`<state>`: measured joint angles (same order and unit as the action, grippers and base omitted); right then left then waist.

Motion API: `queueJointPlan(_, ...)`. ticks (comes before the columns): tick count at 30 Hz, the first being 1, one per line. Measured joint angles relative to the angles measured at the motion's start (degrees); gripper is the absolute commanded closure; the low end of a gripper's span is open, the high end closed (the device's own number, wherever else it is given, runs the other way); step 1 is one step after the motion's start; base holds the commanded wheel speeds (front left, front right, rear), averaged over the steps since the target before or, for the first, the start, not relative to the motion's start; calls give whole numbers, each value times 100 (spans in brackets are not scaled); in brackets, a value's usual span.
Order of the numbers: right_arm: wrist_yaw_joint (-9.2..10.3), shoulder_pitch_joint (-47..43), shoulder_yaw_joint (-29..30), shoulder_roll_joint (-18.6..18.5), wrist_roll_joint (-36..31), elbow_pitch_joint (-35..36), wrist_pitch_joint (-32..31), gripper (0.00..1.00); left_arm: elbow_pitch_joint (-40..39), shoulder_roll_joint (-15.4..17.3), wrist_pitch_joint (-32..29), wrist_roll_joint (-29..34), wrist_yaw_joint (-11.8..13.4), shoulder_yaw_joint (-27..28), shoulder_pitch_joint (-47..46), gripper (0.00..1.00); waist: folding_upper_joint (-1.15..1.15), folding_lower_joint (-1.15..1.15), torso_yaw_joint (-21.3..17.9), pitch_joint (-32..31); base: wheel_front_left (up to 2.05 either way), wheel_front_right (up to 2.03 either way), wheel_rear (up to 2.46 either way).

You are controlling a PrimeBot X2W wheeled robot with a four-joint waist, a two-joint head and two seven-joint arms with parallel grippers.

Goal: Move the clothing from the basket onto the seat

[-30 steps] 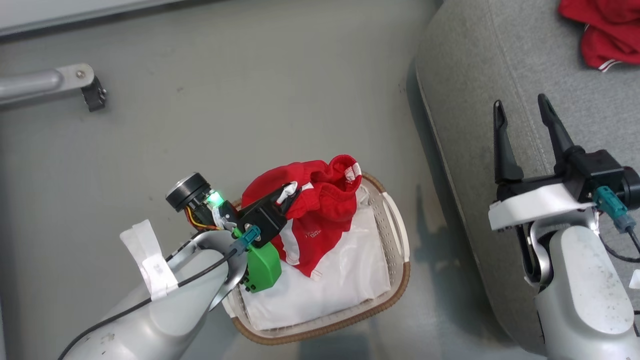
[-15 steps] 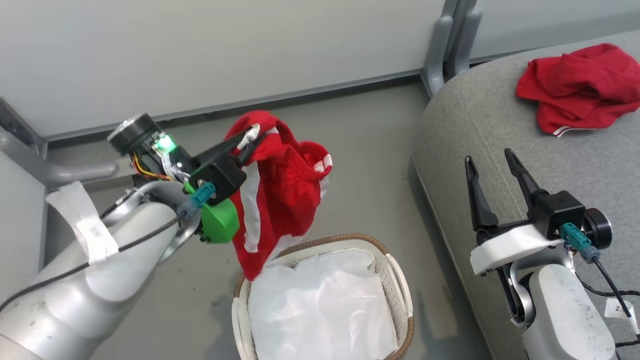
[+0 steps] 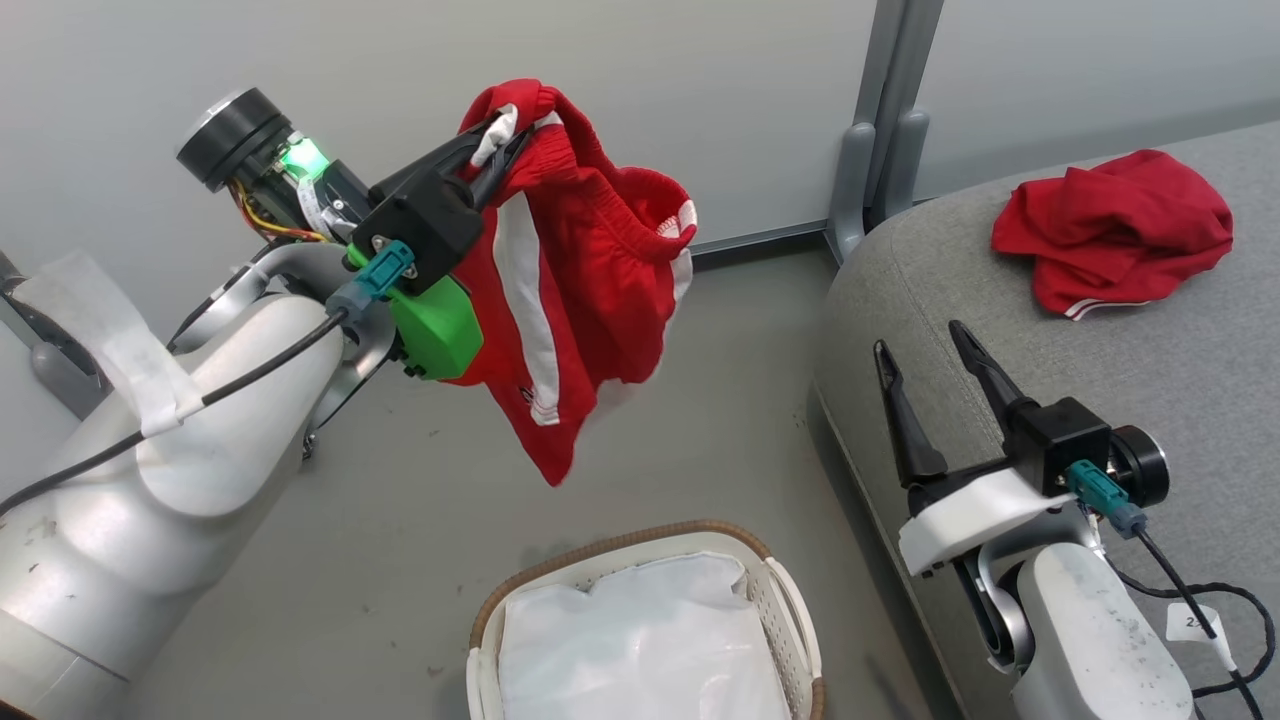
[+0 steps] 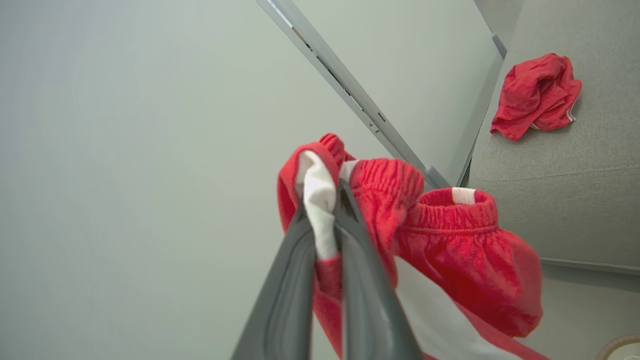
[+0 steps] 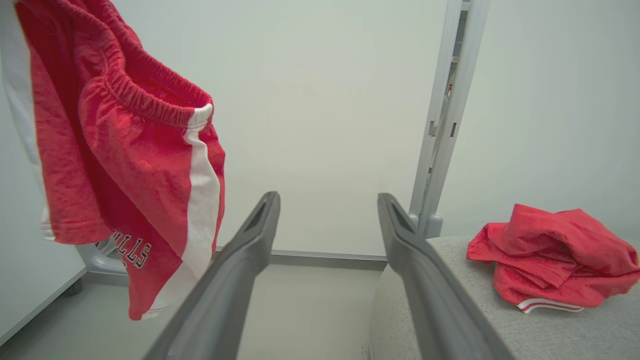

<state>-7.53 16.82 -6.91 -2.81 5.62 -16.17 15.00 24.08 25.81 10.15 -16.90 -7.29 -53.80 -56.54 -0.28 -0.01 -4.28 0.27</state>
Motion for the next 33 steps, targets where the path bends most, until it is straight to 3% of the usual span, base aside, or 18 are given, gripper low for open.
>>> queueJointPlan(15, 0, 104, -1269, 4, 457, -165, 0, 0, -73, -514, -202, -101, 16, -314, -240, 100, 0, 0, 161, -174, 0, 0, 0)
queueJointPlan(33, 0, 855, -1118, 1, 165, -454, 0, 0, -998, -858, -401, -330, -10, -649, -544, 100, 0, 0, 669, -272, 0, 0, 0)
